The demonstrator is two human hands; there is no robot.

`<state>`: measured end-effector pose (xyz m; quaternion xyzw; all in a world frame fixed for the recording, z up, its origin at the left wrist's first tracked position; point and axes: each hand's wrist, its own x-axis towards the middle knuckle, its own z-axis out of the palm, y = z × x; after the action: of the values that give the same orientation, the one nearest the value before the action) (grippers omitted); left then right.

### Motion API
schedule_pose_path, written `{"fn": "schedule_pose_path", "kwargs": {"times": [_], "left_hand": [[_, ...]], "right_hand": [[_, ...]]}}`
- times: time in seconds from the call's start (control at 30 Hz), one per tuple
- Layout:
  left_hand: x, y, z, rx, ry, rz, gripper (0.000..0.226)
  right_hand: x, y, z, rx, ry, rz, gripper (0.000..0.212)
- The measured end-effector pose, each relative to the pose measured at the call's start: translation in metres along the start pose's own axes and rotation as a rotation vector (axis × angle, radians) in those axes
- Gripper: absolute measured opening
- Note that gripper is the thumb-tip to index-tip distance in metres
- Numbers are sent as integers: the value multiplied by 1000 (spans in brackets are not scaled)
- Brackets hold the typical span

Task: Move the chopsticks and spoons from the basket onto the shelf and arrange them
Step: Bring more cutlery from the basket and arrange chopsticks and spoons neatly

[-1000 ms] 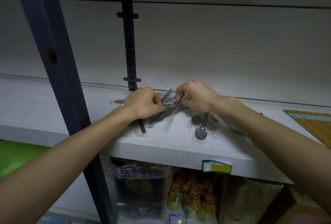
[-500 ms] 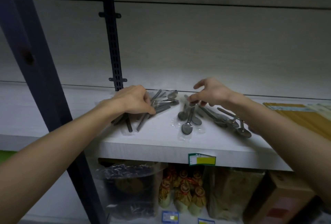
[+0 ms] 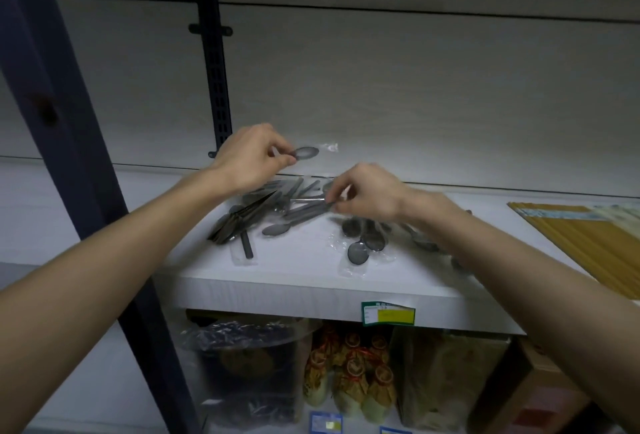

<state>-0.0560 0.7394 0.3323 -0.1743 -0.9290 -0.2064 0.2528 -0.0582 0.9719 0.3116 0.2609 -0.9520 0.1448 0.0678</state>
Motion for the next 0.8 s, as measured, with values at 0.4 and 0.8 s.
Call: {"fn": "schedule_pose_path", "kwargs": {"times": [0.4,0.8], "left_hand": [[-10,-11,2,-159,-68,-398,31],[-8,-12,12,-358,-81,-511,26]], "right_hand": [[42,-14,21,-339,-213,-152,38],[40,-11,25,-363,-107,-265,31]]}}
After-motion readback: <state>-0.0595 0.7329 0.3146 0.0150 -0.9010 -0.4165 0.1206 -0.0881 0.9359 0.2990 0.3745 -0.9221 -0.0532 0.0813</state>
